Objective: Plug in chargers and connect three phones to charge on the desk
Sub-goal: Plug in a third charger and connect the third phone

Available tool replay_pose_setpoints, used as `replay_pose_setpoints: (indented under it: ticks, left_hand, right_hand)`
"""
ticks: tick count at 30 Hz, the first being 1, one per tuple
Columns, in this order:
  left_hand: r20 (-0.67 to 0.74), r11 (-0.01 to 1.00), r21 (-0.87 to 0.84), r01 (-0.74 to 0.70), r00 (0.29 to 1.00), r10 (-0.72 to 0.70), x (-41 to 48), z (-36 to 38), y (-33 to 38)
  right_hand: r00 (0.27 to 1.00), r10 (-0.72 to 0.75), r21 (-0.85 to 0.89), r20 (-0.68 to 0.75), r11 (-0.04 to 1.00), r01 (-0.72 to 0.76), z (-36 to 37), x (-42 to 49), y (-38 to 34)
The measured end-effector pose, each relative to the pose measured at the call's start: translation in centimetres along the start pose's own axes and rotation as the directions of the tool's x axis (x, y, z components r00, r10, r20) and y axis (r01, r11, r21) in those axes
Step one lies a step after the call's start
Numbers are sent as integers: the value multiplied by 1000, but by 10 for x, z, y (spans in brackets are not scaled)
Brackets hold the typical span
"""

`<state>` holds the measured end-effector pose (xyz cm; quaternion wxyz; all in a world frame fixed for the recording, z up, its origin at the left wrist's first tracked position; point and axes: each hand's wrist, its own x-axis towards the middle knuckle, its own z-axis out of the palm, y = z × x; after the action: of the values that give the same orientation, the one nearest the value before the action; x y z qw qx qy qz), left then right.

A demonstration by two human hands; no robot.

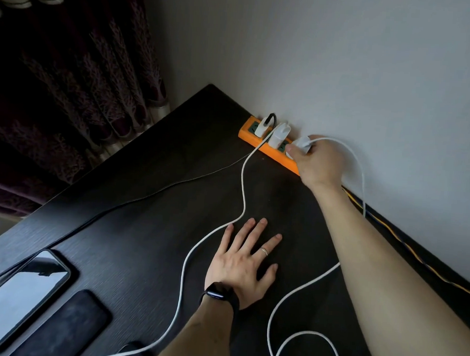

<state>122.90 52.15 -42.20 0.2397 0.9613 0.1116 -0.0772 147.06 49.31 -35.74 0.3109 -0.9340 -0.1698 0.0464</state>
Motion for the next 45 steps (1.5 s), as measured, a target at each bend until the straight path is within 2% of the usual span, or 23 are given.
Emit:
replay_pose_setpoints:
  ticks: [3,6,8,12,14,18,20,31,33,35,37,41,45]
  left_hand:
    - [1,1000,1,0,1000,0,0,1,0]
    - [13,1000,-8,-5,1000,5,-1,1,0]
    - [15,1000,-10,-3,1000,3,-1,1,-1]
    - [6,1000,-11,-6,1000,6,0,1,-1]
    - [3,1000,-10,-4,1000,4,-1,2,-1]
    - [2,1000,-15,-3,1000,3,1,3,-2]
    - [7,1000,-6,1,1000,-1,2,2,-1]
    - [48,1000,18,22,999,-23,1,1,-2]
    - [45,999,34,25,999,-26,2,2,-2]
    - [47,998,50,30,998,-32,2,2,-4]
    - [41,998,60,22,999,-25,2,4,-3]
    - [19,998,62,7,1000,-8,5,4,-1]
    - [2,999,52,-12,1000,11,3,8,-2]
  right_hand:
    - [999,41,-108,29,993,-38,0,7,-2]
    - [994,65,-142,85,988,-52,-6,8,-1]
    - [997,55,-86,62,995,-50,-10,5,2]
    - [996,32,107,-87,994,-22,-3,-5,6]
    - [994,-23,68,-111,997,31,7,-7,8]
    - [984,-141,-130,-107,983,127,15,-3,8]
    - [982,-158,-189,-100,972,137,14,-2,8]
    - [997,-5,-152,-72,988,-6,20,-10,3]
    - [999,48,-86,-17,995,-49,18,-13,-4]
    - [980,163,121,113,977,-176,13,-22,-11]
    - [950,233,318,208,902,-291,3,-47,-10]
    - [904,416,607,97,695,-385,-19,-135,3]
    - [857,512,674,52,615,-409,-46,-249,3]
